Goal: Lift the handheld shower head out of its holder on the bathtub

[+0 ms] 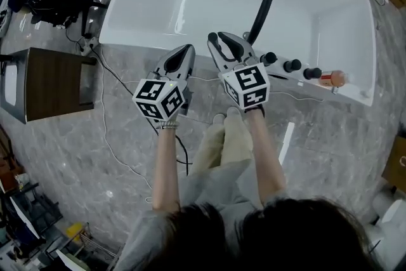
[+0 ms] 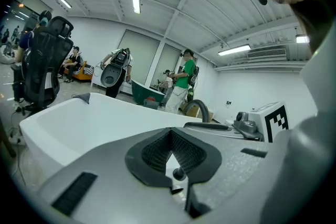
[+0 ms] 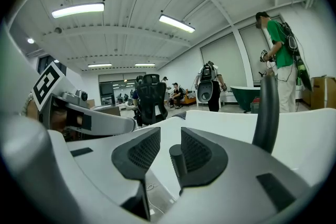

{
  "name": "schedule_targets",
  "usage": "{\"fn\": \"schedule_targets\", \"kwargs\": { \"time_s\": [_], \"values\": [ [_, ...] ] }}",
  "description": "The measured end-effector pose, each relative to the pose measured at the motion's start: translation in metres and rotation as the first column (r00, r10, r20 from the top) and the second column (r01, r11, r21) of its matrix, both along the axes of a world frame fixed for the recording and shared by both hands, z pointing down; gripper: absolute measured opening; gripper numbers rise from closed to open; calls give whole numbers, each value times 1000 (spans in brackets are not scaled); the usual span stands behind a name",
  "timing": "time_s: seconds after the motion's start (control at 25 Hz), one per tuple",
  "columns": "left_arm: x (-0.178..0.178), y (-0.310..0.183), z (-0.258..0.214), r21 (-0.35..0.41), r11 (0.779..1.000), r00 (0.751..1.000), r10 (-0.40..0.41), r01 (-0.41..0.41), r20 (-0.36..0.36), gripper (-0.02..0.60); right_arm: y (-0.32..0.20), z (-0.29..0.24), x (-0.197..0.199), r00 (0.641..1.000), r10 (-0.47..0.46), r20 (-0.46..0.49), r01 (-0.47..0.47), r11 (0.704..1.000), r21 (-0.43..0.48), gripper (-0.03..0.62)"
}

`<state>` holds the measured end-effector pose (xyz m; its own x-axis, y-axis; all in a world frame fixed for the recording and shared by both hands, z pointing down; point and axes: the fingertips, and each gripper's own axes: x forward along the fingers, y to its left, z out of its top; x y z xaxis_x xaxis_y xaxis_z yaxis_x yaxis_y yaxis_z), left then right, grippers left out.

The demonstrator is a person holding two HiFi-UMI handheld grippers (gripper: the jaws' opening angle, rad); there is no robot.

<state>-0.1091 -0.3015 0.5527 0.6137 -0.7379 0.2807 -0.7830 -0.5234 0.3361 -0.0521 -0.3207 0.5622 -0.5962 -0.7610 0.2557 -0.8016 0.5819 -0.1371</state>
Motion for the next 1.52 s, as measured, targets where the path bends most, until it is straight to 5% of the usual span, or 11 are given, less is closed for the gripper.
{"fn": "schedule_targets", "kwargs": {
  "time_s": [0.48, 1.24, 1.52],
  "values": [
    [-1, -8, 49, -52, 999, 1000, -4, 5, 7, 5, -18, 55, -3, 1000, 6, 8, -6, 998, -56, 161],
    [-5, -11, 99, -124, 992, 999, -36, 40, 34, 5, -33, 117, -10, 999, -30, 13, 32, 992, -123, 166],
    [-5, -10, 106, -137, 989, 998, -47, 50, 30, 5, -37, 127, -12, 996, -58, -65, 50, 992, -119, 158]
  ]
}}
